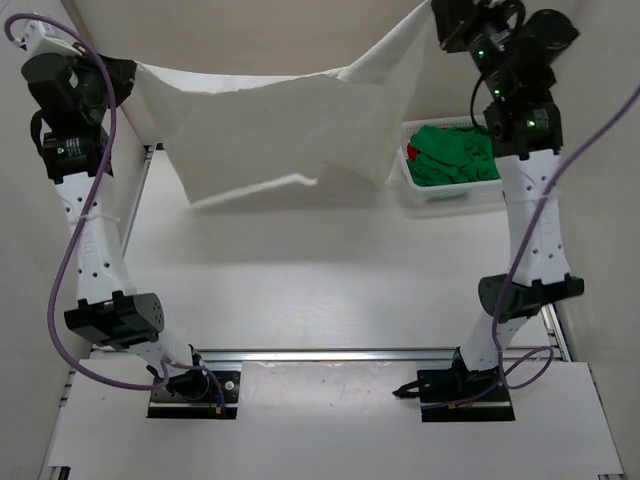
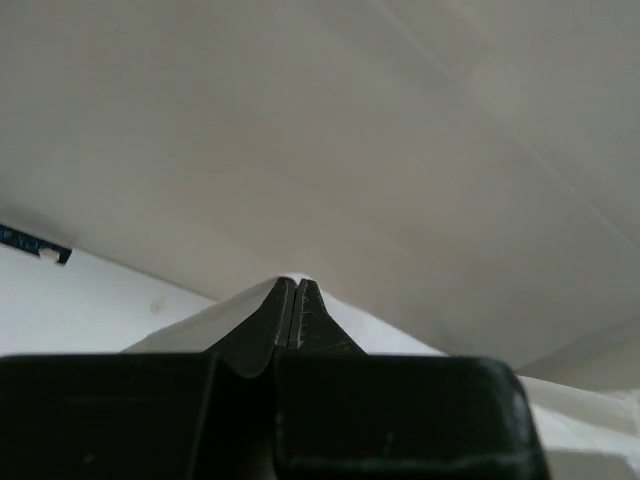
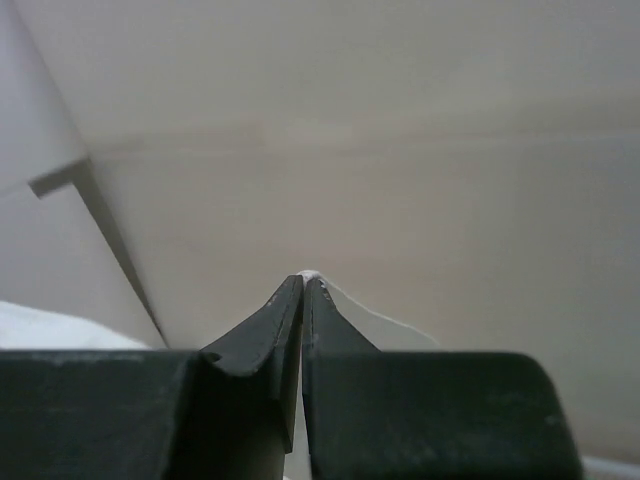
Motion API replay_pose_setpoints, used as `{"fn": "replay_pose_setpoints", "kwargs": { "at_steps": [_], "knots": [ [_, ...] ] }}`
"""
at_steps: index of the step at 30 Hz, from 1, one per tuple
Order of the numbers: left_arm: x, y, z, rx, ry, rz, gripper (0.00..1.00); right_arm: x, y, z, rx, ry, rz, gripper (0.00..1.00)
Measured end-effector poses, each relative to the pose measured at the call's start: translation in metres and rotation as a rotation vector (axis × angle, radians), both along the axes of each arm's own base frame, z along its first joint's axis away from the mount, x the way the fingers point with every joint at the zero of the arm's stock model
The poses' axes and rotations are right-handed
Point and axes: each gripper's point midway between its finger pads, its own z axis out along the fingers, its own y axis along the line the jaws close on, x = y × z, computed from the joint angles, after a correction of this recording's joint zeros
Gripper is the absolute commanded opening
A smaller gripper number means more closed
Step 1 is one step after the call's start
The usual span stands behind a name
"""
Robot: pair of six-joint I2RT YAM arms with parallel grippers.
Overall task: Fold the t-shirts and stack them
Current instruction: Flatten out the tshirt, then fold the flattened tshirt in 1/3 of the way
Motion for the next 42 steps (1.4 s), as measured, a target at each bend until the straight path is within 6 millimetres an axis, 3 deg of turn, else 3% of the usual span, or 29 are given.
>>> {"fn": "replay_pose_setpoints", "kwargs": {
  "at_steps": [2,4,6,7,9,11,13,15,16,18,19,21,24,26,28,31,34,37,42],
  "knots": [
    [-0.01,0.003,0.012,0.011,-0.043,0.007,0.0,-0.026,-0.007,0.024,0.008,-0.062,-0.004,0.0],
    [-0.014,0.006,0.003,0.012,-0.033,0.014,0.0,-0.044,-0.011,0.026,-0.005,-0.071,-0.015,0.0],
    [-0.012,0.008,-0.023,0.009,0.017,0.017,0.0,-0.05,-0.01,0.002,-0.029,-0.021,-0.02,0.0],
    [-0.009,0.009,-0.042,0.007,0.055,0.018,0.0,-0.051,-0.009,-0.02,-0.041,0.015,-0.023,0.0],
    [-0.011,0.01,-0.093,0.004,0.151,0.028,0.0,-0.054,-0.01,-0.096,-0.077,0.162,-0.031,0.0],
    [-0.024,0.008,-0.149,0.004,0.262,0.04,0.0,-0.061,-0.013,-0.19,-0.11,0.338,-0.034,0.0],
    [-0.052,0.001,-0.207,0.012,0.386,0.05,0.0,-0.08,-0.017,-0.295,-0.144,0.558,-0.03,0.0],
    [-0.084,-0.006,-0.248,0.037,0.455,0.053,0.0,-0.114,-0.021,-0.382,-0.175,0.751,-0.023,0.0],
    [-0.101,-0.009,-0.265,0.046,0.483,0.053,0.0,-0.14,-0.021,-0.421,-0.197,0.847,-0.013,0.0],
    [-0.131,-0.01,-0.295,0.056,0.533,0.065,0.0,-0.186,-0.017,-0.462,-0.227,0.954,0.02,0.0],
    [-0.143,-0.009,-0.308,0.059,0.555,0.072,0.0,-0.209,-0.013,-0.473,-0.236,0.98,0.046,0.0],
    [-0.161,-0.008,-0.337,0.058,0.615,0.08,0.0,-0.24,-0.005,-0.476,-0.22,0.988,0.098,0.0],
    [-0.188,-0.004,-0.383,0.039,0.741,0.086,0.0,-0.271,0.004,-0.473,-0.158,0.99,0.16,0.01],
    [-0.205,-0.002,-0.403,0.025,0.809,0.096,0.0,-0.292,0.009,-0.476,-0.116,1.013,0.197,0.0],
    [-0.215,-0.002,-0.407,0.024,0.831,0.102,0.0,-0.31,0.011,-0.48,-0.1,1.055,0.221,0.01],
    [-0.217,-0.005,-0.395,0.045,0.786,0.096,0.0,-0.327,0.008,-0.485,-0.088,1.114,0.219,0.0],
    [-0.216,-0.006,-0.384,0.062,0.773,0.091,0.0,-0.329,0.001,-0.484,-0.079,1.147,0.185,0.0],
    [-0.211,-0.006,-0.382,0.062,0.769,0.086,0.0,-0.318,-0.005,-0.481,-0.078,1.154,0.144,0.0],
    [-0.197,0.001,-0.405,-0.022,0.832,0.094,0.0,-0.273,-0.023,-0.497,-0.079,1.213,0.036,0.0]
  ]
}}
